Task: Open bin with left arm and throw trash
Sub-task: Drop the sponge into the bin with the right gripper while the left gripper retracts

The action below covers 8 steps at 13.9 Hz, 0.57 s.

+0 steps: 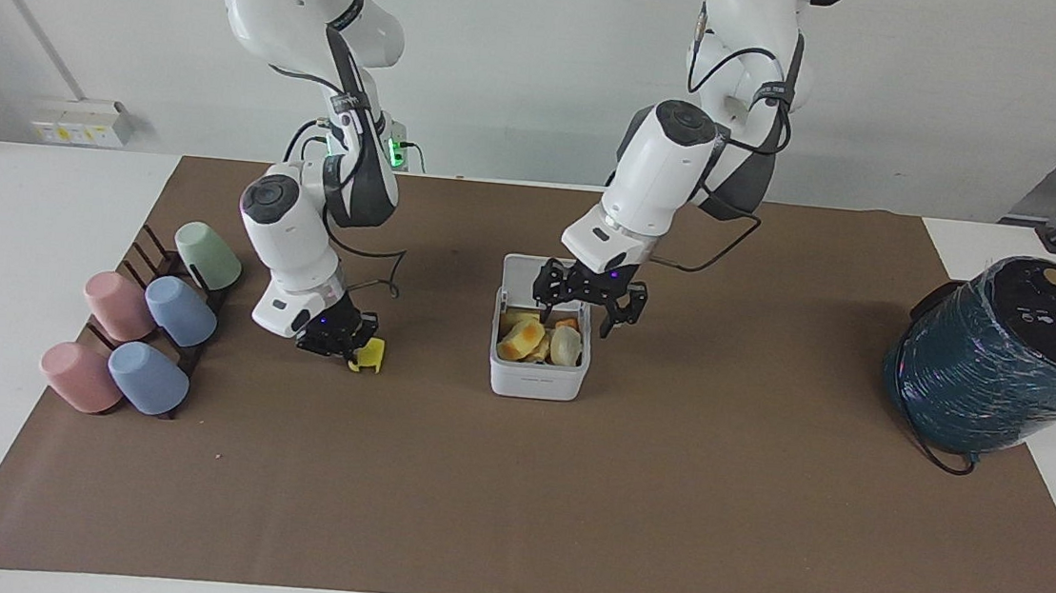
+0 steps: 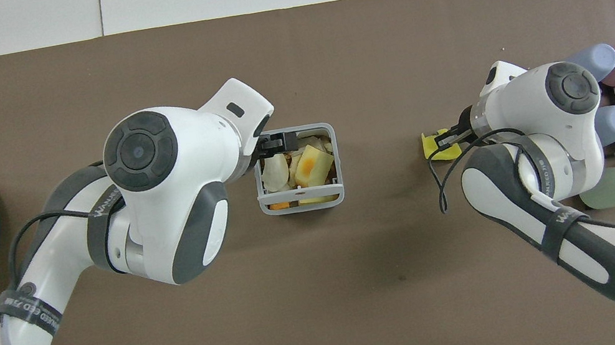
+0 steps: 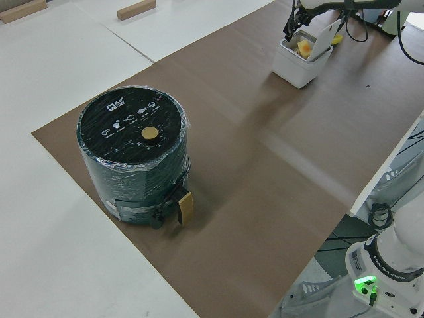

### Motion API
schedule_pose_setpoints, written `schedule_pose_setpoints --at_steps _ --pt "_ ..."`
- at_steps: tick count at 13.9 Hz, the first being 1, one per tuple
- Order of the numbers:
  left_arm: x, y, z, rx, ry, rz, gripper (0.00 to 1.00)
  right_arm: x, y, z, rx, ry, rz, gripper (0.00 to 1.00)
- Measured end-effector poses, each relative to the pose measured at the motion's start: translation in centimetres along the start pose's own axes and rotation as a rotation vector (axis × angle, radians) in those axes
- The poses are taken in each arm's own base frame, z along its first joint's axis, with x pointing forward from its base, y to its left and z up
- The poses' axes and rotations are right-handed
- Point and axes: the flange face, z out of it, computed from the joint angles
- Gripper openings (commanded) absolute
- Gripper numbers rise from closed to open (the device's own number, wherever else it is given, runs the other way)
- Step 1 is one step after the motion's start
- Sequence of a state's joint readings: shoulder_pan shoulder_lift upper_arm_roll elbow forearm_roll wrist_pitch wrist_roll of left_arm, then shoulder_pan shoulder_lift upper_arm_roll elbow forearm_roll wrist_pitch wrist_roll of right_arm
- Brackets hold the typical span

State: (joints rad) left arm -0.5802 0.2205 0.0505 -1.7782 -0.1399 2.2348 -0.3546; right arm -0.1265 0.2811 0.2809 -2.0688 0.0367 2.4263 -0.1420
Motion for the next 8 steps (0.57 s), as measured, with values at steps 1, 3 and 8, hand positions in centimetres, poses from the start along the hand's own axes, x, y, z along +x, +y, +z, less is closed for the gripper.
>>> schedule_pose_setpoints --at_steps 1,3,8 --pt "0.3 -2.1 -0.6 0.056 -0.026 0.007 1.00 0.9 -0.4 -1.8 0.002 -0.009 0.043 0.00" --pt "0.6 -6.6 -1.6 0.149 -0.073 0.000 1.00 3.0 -2.2 -6.9 0.013 -0.006 0.168 0.00" --pt "0.8 -18.2 -4.3 0.191 -0.104 0.050 1.00 5.7 -12.9 -12.5 0.197 0.038 0.484 0.00"
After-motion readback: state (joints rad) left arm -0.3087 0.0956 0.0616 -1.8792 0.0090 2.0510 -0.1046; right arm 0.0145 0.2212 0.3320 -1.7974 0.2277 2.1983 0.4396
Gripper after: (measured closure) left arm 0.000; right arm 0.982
